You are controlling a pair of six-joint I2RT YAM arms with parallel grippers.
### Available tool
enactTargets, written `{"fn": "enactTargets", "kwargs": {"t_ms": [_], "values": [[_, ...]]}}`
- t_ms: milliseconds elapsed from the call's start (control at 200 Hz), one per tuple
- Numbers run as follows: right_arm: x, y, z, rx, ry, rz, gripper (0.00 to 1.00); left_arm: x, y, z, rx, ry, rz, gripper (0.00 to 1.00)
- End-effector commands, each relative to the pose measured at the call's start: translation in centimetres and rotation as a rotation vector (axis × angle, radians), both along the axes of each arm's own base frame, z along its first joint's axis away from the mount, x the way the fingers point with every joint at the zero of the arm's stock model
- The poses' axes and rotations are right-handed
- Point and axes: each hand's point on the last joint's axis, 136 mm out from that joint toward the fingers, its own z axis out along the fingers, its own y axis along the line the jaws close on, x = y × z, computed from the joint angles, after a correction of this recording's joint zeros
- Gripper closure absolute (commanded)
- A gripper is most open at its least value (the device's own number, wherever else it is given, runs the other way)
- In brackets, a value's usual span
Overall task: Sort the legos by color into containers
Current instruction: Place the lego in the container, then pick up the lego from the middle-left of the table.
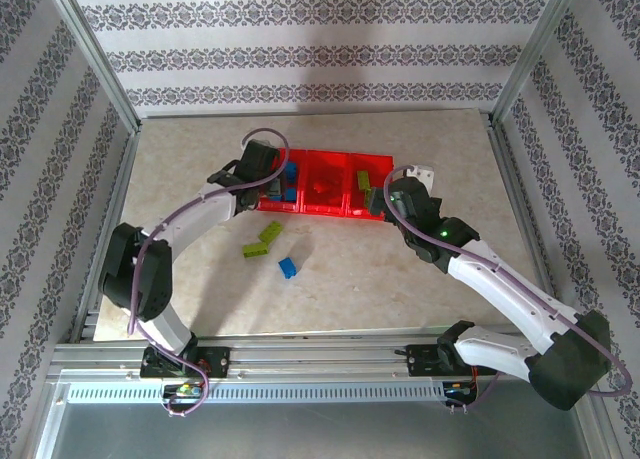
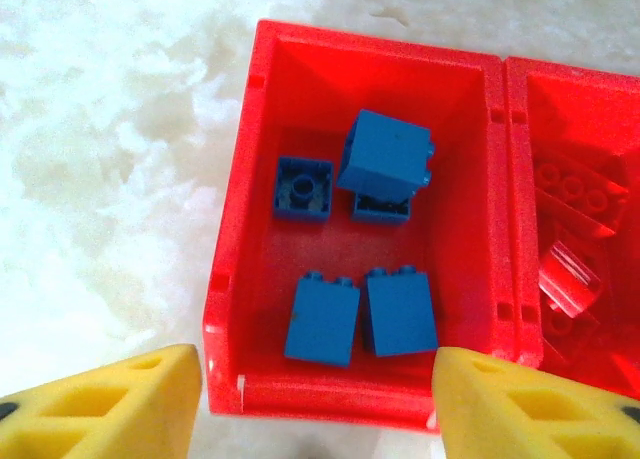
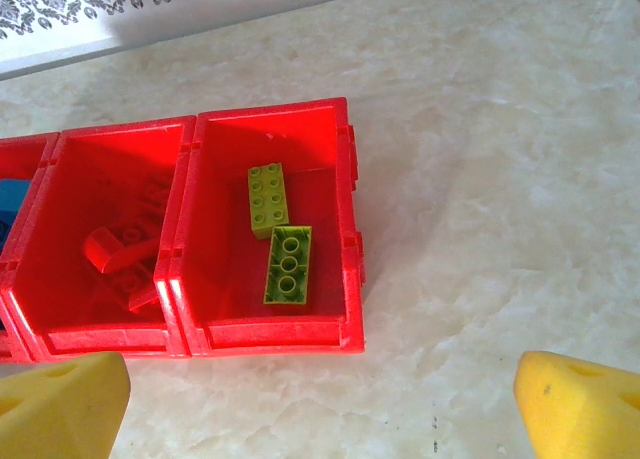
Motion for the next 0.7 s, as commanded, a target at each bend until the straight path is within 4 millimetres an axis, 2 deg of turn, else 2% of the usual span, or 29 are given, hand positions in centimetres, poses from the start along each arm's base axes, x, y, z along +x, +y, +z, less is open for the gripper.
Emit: {"fn": "enactTargets", "kwargs": {"t_ms": [0,215,330,390,560,695], "values": [[0.4,-0.1,0.6,0.017,-0.009,-0.016,0.02,-1.4,-1.0,1.3,-0.077,-0.042,-0.014,0.32],[0.5,-0.1,0.4,0.019,-0.003,-0.016,0.02,-5.6,-1.5,0.3,-0.113,-0.004,-0.040,0.20],[0.5,-0.1,0.4,0.015,-0.002,-0.019,0.02,-8.2,-1.7,-0.9,-0.117,0.045,-0.040,0.09],[0.6,0.0,0.4,0.015,-0.002,-0.018,0.02,-9.7,-1.9,-1.6,-0.112,0.068,-0.038,0.00],[0.8,0.2,0.0,0.017,0.006,-0.016,0.02,-13.4,-3.1,-4.0,-0.095,0.146,-0.034,0.00],[0.9,0.5,-0.3,0.025,0.013,-0.010,0.02,-15.5,-4.3,-5.8,-0.093,0.190,-0.037,0.00]]}}
